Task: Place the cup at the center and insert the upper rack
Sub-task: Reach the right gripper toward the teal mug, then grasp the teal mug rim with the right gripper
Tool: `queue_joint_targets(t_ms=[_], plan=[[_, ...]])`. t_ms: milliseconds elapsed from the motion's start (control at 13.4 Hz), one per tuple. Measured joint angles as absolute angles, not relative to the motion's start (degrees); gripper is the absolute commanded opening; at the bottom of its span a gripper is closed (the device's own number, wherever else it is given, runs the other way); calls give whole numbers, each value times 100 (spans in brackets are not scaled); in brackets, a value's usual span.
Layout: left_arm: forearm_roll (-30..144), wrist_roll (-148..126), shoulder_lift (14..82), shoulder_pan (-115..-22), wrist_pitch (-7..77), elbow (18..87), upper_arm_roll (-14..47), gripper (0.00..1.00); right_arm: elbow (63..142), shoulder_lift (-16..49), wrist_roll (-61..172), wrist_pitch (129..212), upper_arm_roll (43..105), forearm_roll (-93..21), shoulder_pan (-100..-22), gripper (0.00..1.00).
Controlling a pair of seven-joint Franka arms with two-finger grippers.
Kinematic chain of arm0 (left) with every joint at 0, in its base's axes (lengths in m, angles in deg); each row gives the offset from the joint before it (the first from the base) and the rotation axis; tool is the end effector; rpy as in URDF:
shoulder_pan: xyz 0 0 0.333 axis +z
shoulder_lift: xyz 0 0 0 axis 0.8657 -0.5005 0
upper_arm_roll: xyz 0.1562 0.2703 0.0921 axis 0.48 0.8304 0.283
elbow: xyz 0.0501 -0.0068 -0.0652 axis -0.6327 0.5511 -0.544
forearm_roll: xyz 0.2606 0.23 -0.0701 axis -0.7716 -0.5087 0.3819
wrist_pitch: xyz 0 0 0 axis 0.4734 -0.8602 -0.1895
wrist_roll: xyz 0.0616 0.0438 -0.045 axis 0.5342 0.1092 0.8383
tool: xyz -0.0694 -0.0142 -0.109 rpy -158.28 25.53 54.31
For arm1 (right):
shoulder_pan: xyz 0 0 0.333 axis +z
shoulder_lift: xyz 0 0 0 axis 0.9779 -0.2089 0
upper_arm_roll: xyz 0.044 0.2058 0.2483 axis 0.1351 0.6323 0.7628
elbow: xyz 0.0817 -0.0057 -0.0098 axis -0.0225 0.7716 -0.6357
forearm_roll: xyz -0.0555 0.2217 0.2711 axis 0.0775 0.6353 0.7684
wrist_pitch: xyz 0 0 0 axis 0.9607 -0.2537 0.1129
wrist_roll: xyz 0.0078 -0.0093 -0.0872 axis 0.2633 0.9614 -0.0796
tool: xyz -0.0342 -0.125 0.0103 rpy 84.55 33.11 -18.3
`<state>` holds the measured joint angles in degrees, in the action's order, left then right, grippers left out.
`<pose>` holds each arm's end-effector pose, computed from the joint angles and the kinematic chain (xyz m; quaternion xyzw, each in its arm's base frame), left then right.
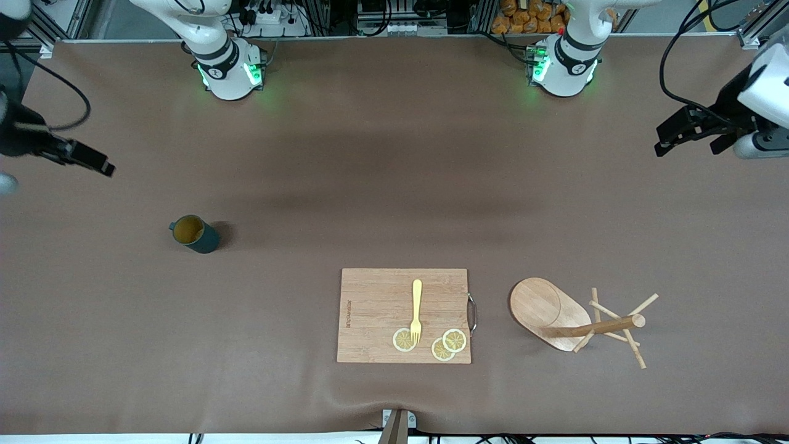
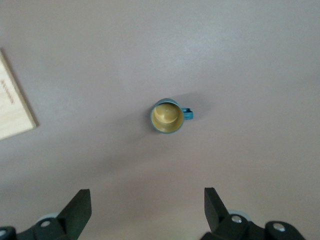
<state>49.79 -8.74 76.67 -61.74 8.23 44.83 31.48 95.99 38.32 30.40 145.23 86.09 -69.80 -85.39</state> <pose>0.4959 -0.0472 0.6258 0.9993 0.0333 0.0089 0.0163 0.5212 -0.0007 0.5735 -0.9823 0.1803 0.0451 0.0245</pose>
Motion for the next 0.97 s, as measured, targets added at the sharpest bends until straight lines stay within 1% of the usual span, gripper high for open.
queue_joint_targets(t_ms=[298, 447, 745, 969], plan=[[4980, -874, 7613, -6174, 799, 4484, 3102, 100, 9677, 2957, 1612, 15326, 8608, -6750, -8419, 100], [4980, -874, 7613, -6183, 799, 4484, 3089, 100, 9849, 2631, 1193, 15728, 8598, -6733, -8421, 100], [4980, -874, 7560, -6205, 808, 4485, 3073, 100, 10780, 2398, 995, 16787, 8555, -6688, -8426, 100], [4980, -874, 7529, -6209, 811, 4485, 3025, 100, 10980, 2089, 763, 17005, 8528, -6674, -8444, 100]])
